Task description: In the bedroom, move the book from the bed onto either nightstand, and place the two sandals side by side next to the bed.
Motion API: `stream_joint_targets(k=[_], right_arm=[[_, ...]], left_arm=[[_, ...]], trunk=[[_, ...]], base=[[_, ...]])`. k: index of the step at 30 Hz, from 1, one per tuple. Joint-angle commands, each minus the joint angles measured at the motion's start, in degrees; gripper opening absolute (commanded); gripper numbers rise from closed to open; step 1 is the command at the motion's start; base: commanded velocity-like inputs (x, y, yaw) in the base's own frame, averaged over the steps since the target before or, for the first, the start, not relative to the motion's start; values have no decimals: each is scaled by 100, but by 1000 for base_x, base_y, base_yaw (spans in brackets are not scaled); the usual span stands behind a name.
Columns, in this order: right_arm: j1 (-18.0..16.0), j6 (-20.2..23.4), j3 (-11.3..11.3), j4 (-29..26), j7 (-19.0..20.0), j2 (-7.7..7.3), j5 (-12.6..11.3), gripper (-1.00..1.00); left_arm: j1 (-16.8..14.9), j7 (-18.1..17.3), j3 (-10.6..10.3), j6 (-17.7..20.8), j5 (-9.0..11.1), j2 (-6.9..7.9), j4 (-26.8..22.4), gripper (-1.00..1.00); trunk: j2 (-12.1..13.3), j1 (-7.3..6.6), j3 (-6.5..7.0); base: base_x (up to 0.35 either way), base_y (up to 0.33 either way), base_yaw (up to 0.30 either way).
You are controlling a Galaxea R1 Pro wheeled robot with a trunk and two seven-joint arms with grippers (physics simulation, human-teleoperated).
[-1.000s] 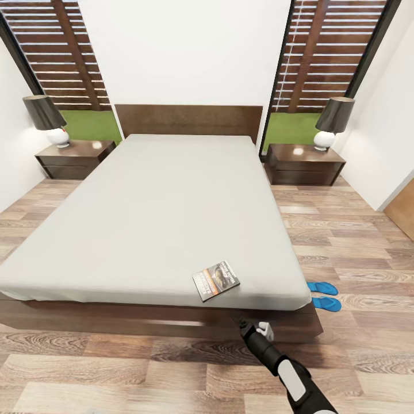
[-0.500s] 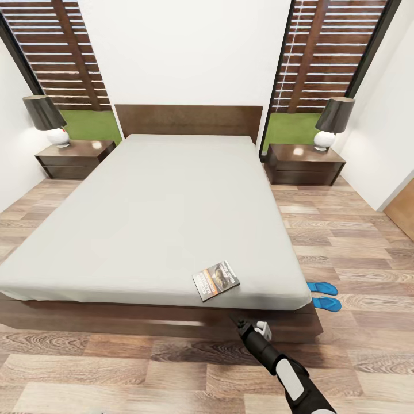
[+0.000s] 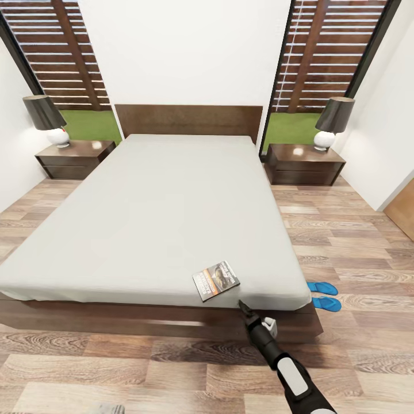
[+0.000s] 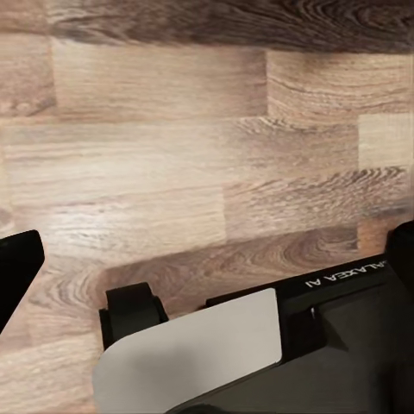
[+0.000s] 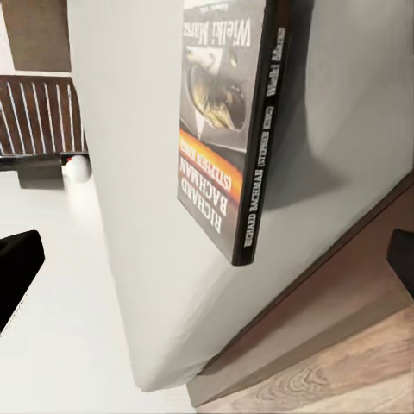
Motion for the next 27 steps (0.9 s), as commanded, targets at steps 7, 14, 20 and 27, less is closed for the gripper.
stream_joint_targets(k=[7, 14, 20, 27], right_arm=[[-4, -307, -32, 10, 8, 6, -210, 100], [-4, -336, -32, 21, 5, 6, -222, 100], [-2, -342, -32, 64, 6, 2, -223, 100], [-3, -343, -32, 73, 9, -3, -223, 100]], left_arm=[[-3, -5, -40, -30, 58, -153, 13, 100], [-3, 2, -37, -29, 67, -172, 14, 100], [-3, 4, -37, -27, 68, -181, 15, 100], [-3, 10, -36, -22, 68, -182, 15, 100]], trunk=[[-2, 0, -4], [-2, 0, -4], [-2, 0, -4], [-2, 0, -4]], base=[[0, 0, 0], [0, 0, 0], [0, 1, 0], [0, 171, 0]])
